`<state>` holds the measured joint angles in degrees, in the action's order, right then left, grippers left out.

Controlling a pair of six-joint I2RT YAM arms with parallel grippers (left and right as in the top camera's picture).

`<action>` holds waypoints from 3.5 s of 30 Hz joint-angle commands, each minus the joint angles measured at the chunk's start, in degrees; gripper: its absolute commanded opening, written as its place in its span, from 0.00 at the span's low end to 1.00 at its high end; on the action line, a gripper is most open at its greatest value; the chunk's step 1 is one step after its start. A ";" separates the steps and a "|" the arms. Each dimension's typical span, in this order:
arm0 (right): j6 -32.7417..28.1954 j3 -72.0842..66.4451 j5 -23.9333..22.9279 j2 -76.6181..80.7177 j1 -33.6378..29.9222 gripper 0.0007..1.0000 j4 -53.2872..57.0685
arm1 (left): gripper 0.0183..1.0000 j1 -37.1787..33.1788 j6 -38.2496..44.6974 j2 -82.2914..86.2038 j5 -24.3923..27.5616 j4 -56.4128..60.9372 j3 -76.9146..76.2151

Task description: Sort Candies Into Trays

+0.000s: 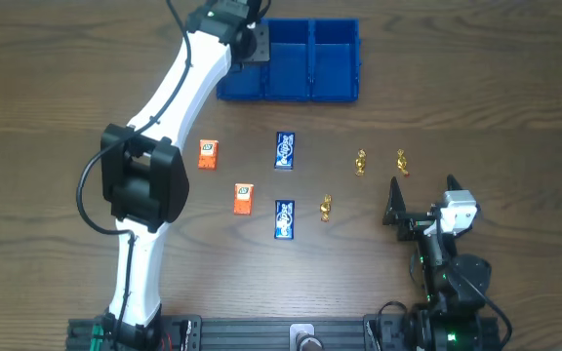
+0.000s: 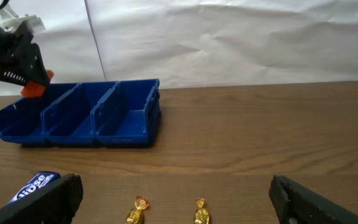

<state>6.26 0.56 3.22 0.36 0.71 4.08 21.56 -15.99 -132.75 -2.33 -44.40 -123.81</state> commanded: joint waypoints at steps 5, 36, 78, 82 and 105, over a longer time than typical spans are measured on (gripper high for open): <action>-0.39 -0.11 -0.13 -0.24 -0.46 1.00 0.35 | 0.30 -0.33 -0.31 1.57 -3.65 0.00 -1.22; -0.39 -0.11 -0.13 -0.24 -0.46 1.00 0.35 | 0.84 0.00 -2.12 41.40 -6.67 9.25 39.50; -0.39 -0.11 -0.13 -0.24 -0.46 1.00 0.35 | 0.79 -4.15 3.13 27.08 2.40 19.08 62.60; -0.39 -0.11 -0.13 -0.24 -0.46 1.00 0.35 | 0.77 -5.33 3.15 27.04 3.39 18.97 62.60; -0.39 -0.11 -0.13 -0.24 -0.46 1.00 0.35 | 0.40 -5.01 3.15 25.29 4.31 20.46 62.60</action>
<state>6.24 0.56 3.20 0.36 0.71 4.10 16.23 -13.23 -106.10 1.41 -23.90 -60.77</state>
